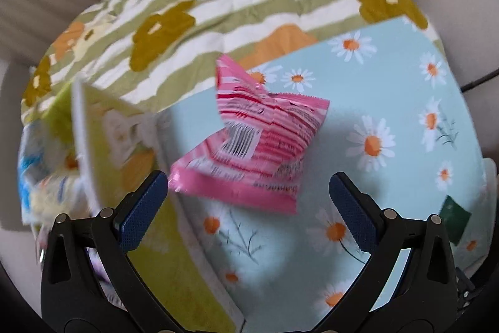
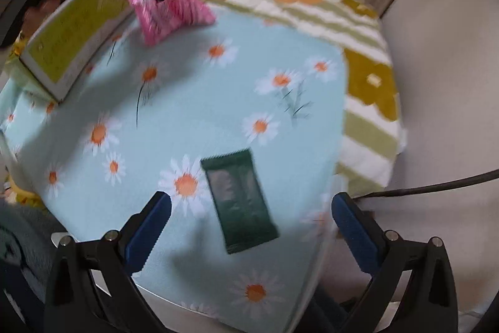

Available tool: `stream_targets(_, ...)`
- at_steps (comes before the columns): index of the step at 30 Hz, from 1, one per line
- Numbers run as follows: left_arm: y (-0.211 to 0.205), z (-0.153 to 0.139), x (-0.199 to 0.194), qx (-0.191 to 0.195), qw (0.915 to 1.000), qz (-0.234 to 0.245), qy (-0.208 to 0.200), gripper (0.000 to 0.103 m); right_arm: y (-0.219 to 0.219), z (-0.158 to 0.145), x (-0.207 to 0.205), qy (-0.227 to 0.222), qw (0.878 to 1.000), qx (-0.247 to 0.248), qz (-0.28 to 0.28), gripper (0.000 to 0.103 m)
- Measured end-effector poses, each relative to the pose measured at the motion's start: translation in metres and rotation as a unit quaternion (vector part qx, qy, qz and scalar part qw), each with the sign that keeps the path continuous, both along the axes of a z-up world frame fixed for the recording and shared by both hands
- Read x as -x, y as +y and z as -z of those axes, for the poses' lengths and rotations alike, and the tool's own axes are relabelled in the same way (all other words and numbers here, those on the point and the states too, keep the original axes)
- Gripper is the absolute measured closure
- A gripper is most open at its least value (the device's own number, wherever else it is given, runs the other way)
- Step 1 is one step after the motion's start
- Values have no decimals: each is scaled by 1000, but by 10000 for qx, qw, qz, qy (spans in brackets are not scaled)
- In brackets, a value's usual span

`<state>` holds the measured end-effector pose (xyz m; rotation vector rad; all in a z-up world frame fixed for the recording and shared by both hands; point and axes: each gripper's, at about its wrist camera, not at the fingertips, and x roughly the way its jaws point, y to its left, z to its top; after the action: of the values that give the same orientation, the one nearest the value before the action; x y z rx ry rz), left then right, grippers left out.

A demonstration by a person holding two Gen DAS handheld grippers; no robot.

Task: Organize snacks
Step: 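Move both tools back over the remaining pink packet and green bar, then grasp the pink striped packet with the left tool while the right tool grasps the dark green bar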

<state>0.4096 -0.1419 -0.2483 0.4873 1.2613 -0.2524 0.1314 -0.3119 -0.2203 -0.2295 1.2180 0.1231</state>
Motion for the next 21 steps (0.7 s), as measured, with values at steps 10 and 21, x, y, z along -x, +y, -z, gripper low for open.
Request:
stream_targets(10, -14, 45, -35, -295, 9987, 122, 396, 0, -2, 47, -12, 757, 9963, -116, -400, 18)
stream_targets(21, -14, 61, -46, -201, 9975, 12, 679, 19, -6, 56, -21, 926, 9939, -287, -534, 34)
